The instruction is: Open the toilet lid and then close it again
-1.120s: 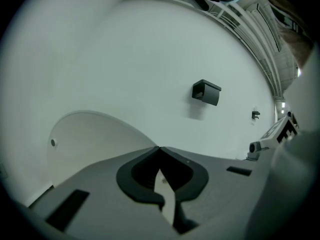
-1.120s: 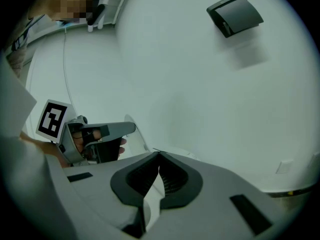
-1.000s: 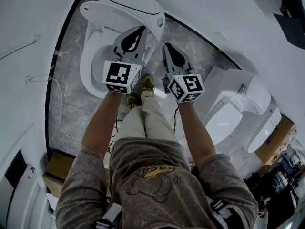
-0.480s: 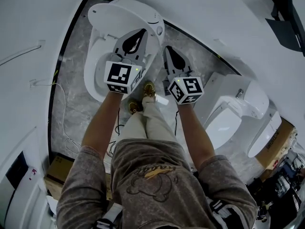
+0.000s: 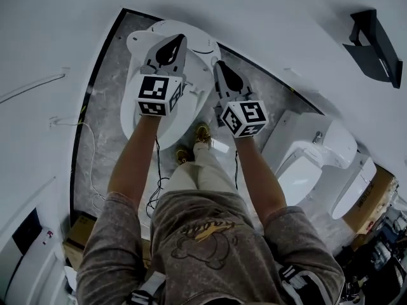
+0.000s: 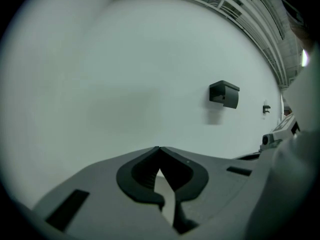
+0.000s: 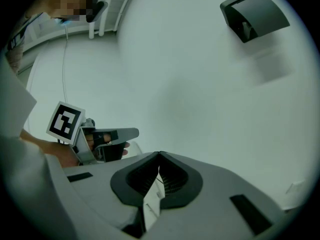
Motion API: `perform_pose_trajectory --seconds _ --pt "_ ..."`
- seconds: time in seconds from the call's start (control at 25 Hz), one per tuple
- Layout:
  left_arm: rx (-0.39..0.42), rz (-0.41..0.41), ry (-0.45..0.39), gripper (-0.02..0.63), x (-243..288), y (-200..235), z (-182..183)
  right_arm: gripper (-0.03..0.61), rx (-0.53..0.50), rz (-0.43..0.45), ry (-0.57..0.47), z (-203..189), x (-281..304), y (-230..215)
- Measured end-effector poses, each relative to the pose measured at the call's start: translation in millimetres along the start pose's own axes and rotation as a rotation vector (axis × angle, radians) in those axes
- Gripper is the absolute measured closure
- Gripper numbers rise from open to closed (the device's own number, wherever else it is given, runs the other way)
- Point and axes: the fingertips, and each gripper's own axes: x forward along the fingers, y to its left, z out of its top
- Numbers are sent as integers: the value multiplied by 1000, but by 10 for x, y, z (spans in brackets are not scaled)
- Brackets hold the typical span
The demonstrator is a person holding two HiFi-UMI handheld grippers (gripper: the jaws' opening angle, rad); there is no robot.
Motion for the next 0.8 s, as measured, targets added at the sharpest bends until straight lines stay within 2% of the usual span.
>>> perform_pose_trajectory --seconds 0.2,0.44,0.8 --pt "-12 23 42 605 107 117 -125 552 4 -8 19 -82 54 -54" --pt "17 14 50 604 79 85 -167 552 16 -25 31 -180 11 -87" --pt "10 31 96 605 43 99 -218 552 9 -30 18 -148 -110 -23"
